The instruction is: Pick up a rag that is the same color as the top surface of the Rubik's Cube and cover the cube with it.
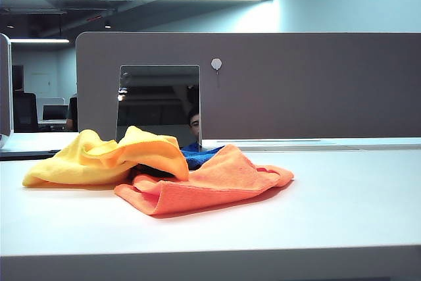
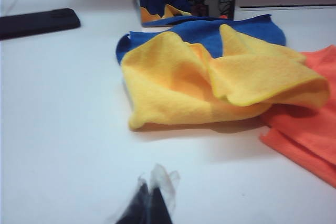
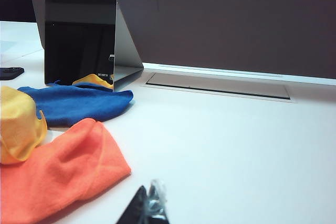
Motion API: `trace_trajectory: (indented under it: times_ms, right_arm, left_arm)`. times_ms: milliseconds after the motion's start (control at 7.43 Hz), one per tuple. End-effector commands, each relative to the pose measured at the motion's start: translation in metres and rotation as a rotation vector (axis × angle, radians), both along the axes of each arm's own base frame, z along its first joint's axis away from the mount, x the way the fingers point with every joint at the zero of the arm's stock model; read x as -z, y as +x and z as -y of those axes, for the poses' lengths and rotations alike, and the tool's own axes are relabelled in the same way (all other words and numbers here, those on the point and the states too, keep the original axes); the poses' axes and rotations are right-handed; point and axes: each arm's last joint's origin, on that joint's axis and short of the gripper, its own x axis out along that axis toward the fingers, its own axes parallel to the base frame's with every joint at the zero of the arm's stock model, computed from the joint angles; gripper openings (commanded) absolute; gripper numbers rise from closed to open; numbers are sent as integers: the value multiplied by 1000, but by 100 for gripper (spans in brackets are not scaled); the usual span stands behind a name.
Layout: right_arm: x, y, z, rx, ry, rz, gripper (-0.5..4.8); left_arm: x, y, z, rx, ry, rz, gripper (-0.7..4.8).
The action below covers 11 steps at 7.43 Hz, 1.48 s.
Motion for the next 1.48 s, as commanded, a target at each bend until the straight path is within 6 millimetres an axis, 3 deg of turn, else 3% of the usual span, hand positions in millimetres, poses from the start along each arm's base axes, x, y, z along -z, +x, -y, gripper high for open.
trace_trajectory:
  times_ms: [135, 808, 1481]
  right_arm:
    - [-10, -1, 1, 7, 9, 102, -5]
    - [-20, 3, 21, 57, -9, 217, -5]
    - [-22, 3, 28, 144, -85, 255, -5]
  left_arm:
    - [-2, 2, 0, -19, 4, 68, -6]
    - [-6, 5, -21, -132, -17, 107, -6]
    - [-6, 5, -21, -131, -22, 105, -6]
